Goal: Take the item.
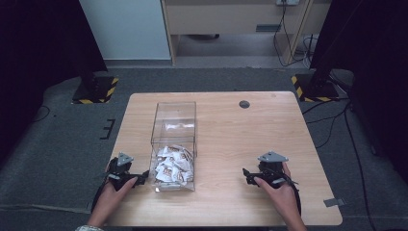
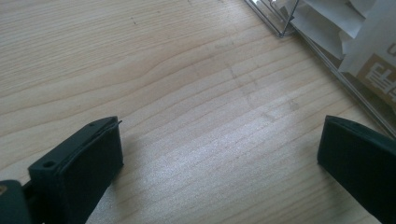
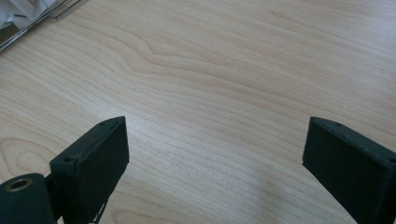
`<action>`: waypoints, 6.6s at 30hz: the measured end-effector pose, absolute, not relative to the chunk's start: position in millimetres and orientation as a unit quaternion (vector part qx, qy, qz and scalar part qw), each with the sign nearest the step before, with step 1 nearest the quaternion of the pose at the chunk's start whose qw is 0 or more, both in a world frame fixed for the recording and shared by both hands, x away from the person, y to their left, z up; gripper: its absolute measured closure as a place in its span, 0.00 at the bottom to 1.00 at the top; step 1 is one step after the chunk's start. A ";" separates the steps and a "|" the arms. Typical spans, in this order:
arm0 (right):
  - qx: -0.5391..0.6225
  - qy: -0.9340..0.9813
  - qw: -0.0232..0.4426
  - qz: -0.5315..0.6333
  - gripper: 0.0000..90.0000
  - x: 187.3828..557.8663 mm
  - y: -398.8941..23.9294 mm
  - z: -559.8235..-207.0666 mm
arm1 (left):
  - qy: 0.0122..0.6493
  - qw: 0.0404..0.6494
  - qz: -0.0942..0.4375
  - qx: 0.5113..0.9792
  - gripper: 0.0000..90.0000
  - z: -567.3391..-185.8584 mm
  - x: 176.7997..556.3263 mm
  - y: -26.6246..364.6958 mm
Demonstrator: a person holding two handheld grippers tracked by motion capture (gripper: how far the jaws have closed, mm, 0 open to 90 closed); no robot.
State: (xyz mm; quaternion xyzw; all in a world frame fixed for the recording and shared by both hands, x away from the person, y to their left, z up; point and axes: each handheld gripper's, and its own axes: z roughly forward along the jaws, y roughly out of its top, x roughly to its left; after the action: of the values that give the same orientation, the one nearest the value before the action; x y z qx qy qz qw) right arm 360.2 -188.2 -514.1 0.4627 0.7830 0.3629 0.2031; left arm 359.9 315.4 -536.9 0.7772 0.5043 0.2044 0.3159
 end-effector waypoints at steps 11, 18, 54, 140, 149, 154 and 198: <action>0.444 0.795 0.203 0.360 0.09 356.0 -177.6 -511.6 | 0.504 0.316 0.204 0.777 0.00 -536.9 359.9 315.4; 0.438 0.797 0.205 0.362 0.10 353.7 -172.7 -507.4 | 0.504 0.316 0.204 0.777 0.00 -536.9 359.9 315.4; 0.410 0.822 0.181 0.350 0.19 364.8 -137.4 -462.7 | 0.504 0.316 0.204 0.777 0.00 -536.9 359.9 315.3; 0.283 0.875 0.168 0.355 0.67 391.4 -39.9 -367.3 | 0.504 0.316 0.204 0.777 0.00 -536.9 359.9 315.4; 0.276 0.877 0.162 0.358 0.69 390.5 -27.4 -368.4 | 0.504 0.316 0.204 0.777 0.00 -536.9 359.9 315.4; 0.269 0.880 0.157 0.360 0.69 390.0 -18.1 -371.9 | 0.504 0.316 0.204 0.777 0.00 -536.9 359.9 315.4; 0.238 0.896 0.109 0.359 0.73 372.8 31.3 -416.7 | 0.503 0.316 0.204 0.778 0.00 -536.9 360.1 315.3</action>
State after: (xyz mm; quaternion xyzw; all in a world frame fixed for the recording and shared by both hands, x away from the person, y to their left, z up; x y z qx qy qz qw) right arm 372.8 31.3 -416.7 0.2376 0.8958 0.3594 0.1092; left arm 360.1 315.3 -536.9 0.7778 0.5035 0.2038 0.3162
